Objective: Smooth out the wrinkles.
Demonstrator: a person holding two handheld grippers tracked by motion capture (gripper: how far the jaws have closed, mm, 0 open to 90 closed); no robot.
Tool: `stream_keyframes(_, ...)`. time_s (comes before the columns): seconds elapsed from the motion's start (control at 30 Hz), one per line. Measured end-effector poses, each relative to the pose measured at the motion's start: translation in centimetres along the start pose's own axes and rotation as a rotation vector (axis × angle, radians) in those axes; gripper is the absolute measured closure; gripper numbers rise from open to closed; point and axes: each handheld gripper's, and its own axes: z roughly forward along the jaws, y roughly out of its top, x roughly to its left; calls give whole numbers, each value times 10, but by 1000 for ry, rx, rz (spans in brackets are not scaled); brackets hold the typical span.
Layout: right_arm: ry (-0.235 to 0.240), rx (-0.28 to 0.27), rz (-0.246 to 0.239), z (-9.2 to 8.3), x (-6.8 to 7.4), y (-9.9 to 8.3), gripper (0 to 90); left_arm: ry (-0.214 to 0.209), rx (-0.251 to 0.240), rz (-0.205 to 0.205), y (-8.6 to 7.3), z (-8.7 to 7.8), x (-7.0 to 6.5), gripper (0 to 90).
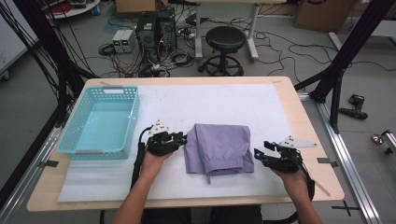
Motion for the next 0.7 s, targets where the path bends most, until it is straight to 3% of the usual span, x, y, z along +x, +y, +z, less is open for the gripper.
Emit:
stream_keyframes(0.07,-7,2,-15,1,2,2,427,-55,13,20,-6,-1,-8,739)
stream_keyframes(0.13,-10,-1,-15,1,4,3,429,-76,57,46,-9,1,-14,796)
stream_keyframes(0.27,-15,-13,-18,-1,6,5,432,-90,114,67,-10,6,-22,794)
stream_keyframes(0.37,-17,-15,-16,-2,5,5,436,-75,176,105,-10,11,-27,789)
stream_keyframes(0.47,-19,-12,-11,-2,4,5,439,-51,236,112,-10,15,-30,802)
stream_keyframes(0.6,-21,-10,-11,-2,3,4,440,-18,256,121,-9,15,-30,886)
stream_keyframes(0.7,-23,-9,-9,-3,2,4,440,5,268,133,-9,12,-31,896)
